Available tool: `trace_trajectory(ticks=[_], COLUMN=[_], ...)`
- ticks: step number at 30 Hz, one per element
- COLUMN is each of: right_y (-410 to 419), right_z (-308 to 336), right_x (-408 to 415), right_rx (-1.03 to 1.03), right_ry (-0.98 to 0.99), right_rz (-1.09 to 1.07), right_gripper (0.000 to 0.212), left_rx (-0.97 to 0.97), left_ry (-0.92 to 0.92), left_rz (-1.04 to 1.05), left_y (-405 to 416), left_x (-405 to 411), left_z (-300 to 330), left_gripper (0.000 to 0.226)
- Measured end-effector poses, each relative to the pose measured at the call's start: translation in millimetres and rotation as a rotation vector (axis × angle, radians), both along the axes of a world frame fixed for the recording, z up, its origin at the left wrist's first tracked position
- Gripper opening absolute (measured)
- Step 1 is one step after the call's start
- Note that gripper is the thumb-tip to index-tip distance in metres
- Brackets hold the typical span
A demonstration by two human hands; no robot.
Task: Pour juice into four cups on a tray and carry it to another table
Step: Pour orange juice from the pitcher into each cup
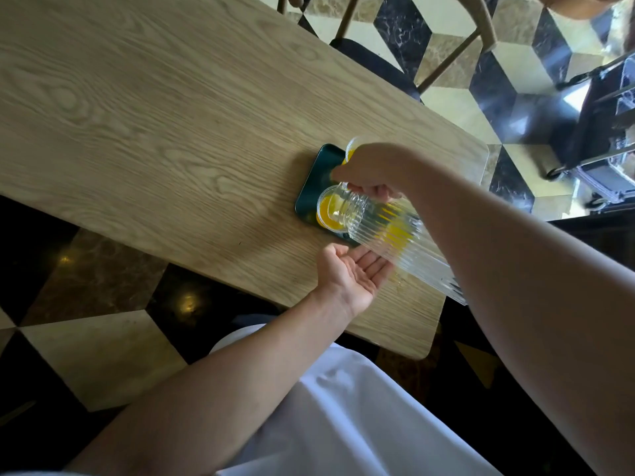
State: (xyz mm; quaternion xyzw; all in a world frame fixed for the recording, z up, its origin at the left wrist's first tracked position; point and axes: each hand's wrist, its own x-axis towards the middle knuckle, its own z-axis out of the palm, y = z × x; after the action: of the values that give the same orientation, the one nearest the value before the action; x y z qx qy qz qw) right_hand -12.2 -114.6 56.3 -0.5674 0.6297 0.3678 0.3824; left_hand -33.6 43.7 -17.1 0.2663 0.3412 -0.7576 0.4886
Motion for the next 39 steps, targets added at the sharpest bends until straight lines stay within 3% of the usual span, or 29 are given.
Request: trace_trajectory(ticks=[20, 31, 39], right_y=[13.1, 0.2, 5.7], right_z=[-11.0, 6.8, 8.5], right_x=[-9.3, -32.8, -35.1], right_rx=[0.022, -0.13, -0.115], right_ry=[0.053, -0.021, -0.037], right_rz=[0.006, -0.069, -0.074], right_gripper=[0.051, 0.043, 0.046], left_rx=[0.04, 0.009, 0.028], left_ry=[-0.02, -0.055, -0.056], left_rz=[-0.042, -0.093, -0.102], left_y=[7.7, 3.8, 5.8], left_x=[-6.6, -4.8, -4.5], left_z=[5.2, 0.5, 2.5], left_gripper=[0.053, 0.058, 0.055])
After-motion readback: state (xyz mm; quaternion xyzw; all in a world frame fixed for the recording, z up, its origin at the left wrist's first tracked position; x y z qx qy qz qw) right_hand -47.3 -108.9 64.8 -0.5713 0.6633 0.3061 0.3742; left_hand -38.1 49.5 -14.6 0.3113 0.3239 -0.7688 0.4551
